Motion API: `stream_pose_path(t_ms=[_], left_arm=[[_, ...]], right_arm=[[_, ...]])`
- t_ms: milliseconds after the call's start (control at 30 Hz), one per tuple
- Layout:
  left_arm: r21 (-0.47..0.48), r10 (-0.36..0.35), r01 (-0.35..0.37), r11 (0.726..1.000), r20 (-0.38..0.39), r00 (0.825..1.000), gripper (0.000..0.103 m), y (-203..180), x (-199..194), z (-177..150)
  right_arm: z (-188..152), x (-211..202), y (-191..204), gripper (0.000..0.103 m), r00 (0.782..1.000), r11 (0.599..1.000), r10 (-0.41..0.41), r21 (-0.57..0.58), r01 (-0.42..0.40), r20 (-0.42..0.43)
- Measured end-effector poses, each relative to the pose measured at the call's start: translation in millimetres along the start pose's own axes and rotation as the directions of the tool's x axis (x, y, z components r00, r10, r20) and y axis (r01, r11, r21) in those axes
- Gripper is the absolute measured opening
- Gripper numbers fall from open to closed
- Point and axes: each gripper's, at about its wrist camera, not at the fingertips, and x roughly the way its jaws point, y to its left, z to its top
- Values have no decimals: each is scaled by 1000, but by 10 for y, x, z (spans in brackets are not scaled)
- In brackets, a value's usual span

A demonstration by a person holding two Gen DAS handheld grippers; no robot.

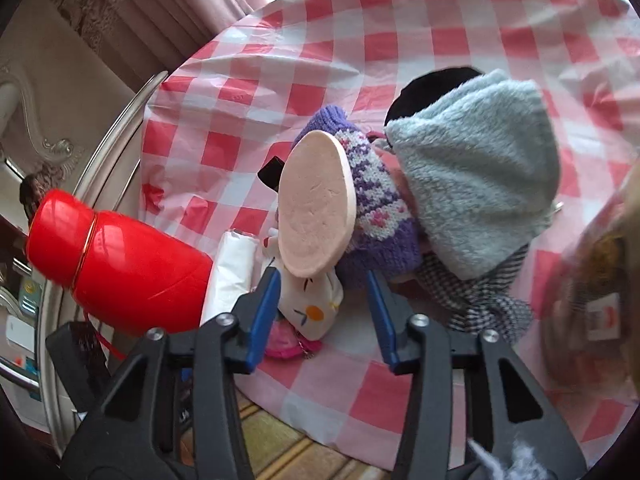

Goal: Organize soft objects
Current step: 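Grasp the white roll with the left tool while the right tool grasps the pink oval pad, then carry the white roll and pink pad into the purple box and open both tools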

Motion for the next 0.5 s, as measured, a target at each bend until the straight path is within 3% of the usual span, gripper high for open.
stream_pose_path(t_ms=[367,433,500], left_arm=[[-10,-53,53,999,9,999,31,18,-44,14],[-12,-59,59,998,16,998,31,30,-55,18],[-14,-63,63,998,18,998,31,37,-60,23]], right_arm=[[115,194,2,39,1000,999,15,50,-15,4],[140,196,12,21,1000,999,1,43,-1,12],[156,205,38,18,1000,1000,-15,25,14,19]])
